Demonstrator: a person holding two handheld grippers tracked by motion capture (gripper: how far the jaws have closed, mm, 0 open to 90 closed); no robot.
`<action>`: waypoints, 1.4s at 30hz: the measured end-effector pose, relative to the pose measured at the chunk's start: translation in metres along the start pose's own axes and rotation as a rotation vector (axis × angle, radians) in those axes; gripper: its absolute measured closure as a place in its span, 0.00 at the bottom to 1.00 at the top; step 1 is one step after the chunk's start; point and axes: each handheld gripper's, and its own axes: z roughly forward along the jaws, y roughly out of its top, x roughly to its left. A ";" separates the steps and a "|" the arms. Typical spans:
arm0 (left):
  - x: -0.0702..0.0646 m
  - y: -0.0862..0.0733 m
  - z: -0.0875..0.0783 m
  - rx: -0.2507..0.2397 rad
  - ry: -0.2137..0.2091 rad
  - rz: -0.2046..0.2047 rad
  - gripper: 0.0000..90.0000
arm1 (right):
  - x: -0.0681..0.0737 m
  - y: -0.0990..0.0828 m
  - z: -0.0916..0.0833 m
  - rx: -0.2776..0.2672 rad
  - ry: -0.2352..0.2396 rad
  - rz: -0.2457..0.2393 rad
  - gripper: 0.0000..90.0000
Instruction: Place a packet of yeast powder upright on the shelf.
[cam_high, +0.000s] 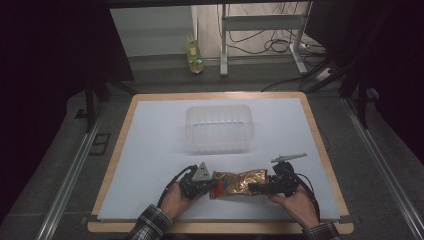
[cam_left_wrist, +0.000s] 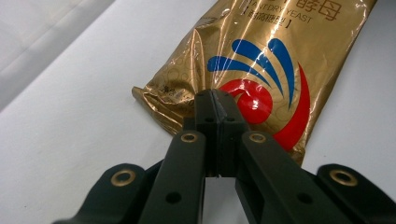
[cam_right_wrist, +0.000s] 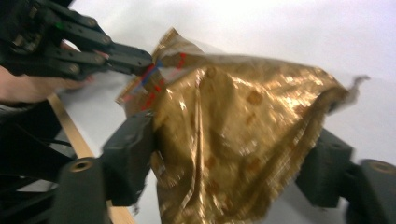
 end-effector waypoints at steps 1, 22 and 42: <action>0.000 0.000 0.000 0.000 0.000 -0.001 0.99 | 0.000 0.000 0.000 0.000 0.000 0.000 0.34; 0.000 -0.002 -0.005 -0.030 0.013 -0.010 0.91 | 0.008 0.017 -0.003 -0.044 0.084 0.018 0.79; -0.002 -0.004 -0.021 -0.067 0.056 -0.010 0.60 | 0.018 0.031 -0.028 -0.101 0.035 -0.061 0.80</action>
